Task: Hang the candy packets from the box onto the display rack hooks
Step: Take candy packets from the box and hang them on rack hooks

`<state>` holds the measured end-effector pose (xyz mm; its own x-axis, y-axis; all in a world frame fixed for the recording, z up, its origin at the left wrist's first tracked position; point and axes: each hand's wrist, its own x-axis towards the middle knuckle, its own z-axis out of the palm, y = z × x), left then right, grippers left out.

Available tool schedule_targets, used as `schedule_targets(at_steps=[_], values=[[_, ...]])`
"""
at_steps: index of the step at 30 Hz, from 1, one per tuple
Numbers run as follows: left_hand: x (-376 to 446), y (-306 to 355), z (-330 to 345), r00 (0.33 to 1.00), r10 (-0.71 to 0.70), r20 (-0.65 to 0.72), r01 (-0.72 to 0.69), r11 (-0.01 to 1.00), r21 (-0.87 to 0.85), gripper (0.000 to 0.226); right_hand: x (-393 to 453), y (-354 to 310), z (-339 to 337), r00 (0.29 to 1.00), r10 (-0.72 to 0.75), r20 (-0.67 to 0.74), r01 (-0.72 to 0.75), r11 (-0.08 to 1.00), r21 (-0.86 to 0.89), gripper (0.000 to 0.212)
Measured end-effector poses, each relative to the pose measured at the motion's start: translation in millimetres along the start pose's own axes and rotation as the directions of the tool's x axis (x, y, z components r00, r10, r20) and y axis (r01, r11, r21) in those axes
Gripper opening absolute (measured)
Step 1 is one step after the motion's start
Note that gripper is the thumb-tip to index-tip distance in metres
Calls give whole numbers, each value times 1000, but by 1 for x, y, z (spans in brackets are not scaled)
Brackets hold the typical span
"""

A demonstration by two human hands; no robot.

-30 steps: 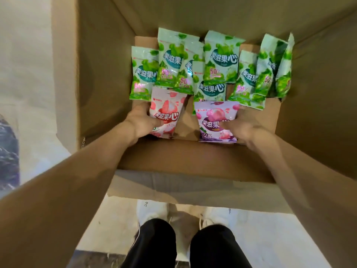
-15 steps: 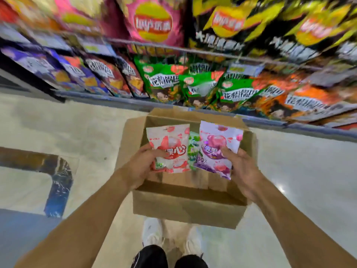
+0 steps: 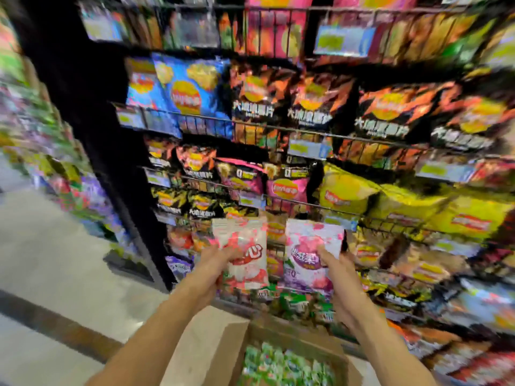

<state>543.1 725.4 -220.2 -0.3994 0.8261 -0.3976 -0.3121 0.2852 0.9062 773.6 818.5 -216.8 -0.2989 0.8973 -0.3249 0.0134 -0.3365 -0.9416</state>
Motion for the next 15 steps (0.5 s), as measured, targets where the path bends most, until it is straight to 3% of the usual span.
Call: schedule_targets(at_steps=[1,4,5,8,10,13,15], values=[[-15,21,-3,999,45,-21,-45,999,4,94,-8,-19,6,998,-63,8,63,998,-26,81],[-66,76,-8,972,221,-82,-218,975,46,94,-35,-78,25,979,-181,90,187,980,-66,24],[-83,91,-9,959,269,-93,-266,963,51,90,-39,-93,32,974,-196,116,206,975,-85,17],[-122,122,-22,929,343,-136,-336,939,74,54,-57,-127,59,940,-272,207,293,953,-78,37],[-138,133,-37,906,378,-190,-369,926,82,34,-64,-139,79,911,-306,276,331,942,-49,38],[-162,147,-65,870,416,-266,-411,908,77,29,-82,-155,116,845,-383,374,423,905,-30,30],[-176,155,-86,843,436,-316,-435,897,77,30,-91,-163,144,811,-402,425,453,891,-23,36]])
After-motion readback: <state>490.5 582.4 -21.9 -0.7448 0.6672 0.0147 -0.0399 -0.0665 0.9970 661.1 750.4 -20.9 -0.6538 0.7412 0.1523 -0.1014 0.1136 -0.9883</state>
